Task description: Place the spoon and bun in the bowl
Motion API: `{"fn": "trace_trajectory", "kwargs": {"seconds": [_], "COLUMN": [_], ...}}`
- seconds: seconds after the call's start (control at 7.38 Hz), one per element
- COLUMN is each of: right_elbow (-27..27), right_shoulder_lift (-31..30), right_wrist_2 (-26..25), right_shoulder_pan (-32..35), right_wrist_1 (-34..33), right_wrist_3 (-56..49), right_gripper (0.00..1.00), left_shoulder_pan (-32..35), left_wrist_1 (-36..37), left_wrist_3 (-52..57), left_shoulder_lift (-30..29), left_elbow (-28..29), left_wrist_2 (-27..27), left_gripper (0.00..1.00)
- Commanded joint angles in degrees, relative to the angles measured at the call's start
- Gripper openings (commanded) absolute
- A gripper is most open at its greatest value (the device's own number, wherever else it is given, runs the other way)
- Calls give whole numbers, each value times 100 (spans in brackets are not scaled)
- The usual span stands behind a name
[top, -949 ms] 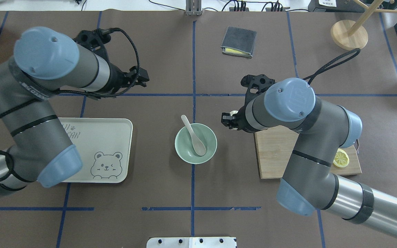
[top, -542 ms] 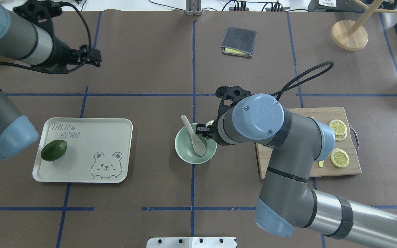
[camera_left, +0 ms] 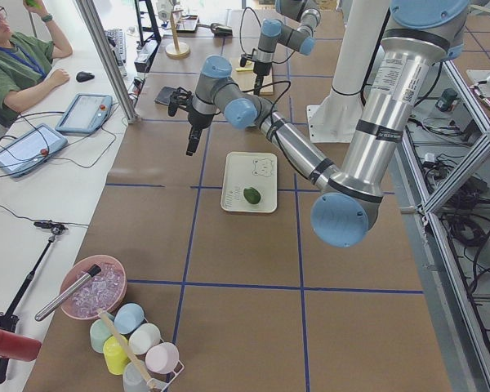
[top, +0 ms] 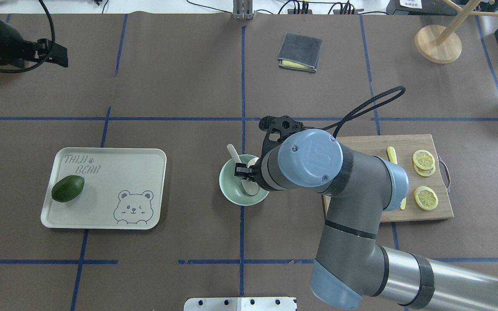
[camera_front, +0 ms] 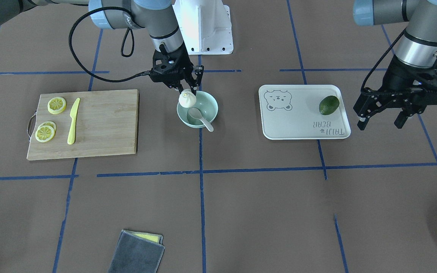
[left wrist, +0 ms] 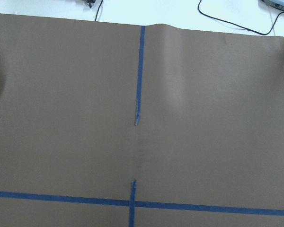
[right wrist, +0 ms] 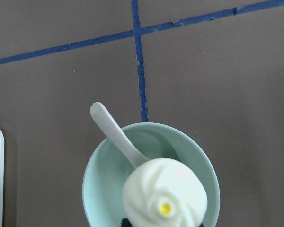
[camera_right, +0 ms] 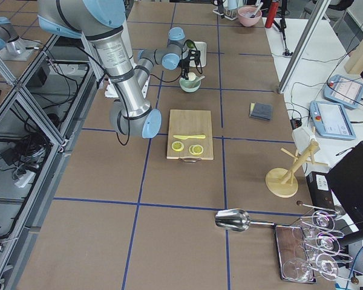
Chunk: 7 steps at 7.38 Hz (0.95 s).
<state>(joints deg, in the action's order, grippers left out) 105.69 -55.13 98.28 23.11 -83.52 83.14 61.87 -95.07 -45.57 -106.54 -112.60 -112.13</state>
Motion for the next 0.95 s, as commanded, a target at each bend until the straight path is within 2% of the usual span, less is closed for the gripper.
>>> {"fn": "trace_trajectory", "kwargs": {"seconds": [0.0,0.27,0.41,0.54,0.68,0.81], "right_elbow": [5,188,494,775,996,1094], "right_shoulder_lift": [82,90,56,-6,-119,-460], "right_wrist_2": [-2,7,85,138,347,863], "right_shoulder_pan": [-17,-17,131,350,718,1270], "right_wrist_1": [-24,-391,-863,-1329,-1647,-1668], "right_wrist_3": [1,-26,-113,-444,-1039,-1620], "right_gripper": [100,100,100,100,100,100], "left_shoulder_pan": [281,544,841,1349,1641,1896], "left_wrist_1": [-12,-30,-38,-12,92,102], "left_wrist_3": [600,943,1423,2307,3064,3637], "left_shoulder_lift": [186,274,283,318,449,633], "left_elbow": [54,158,411,814,1036,1203], "left_wrist_2": [-194,-292,-509,-1077,-1205,-1215], "left_gripper": [100,100,100,100,100,100]}}
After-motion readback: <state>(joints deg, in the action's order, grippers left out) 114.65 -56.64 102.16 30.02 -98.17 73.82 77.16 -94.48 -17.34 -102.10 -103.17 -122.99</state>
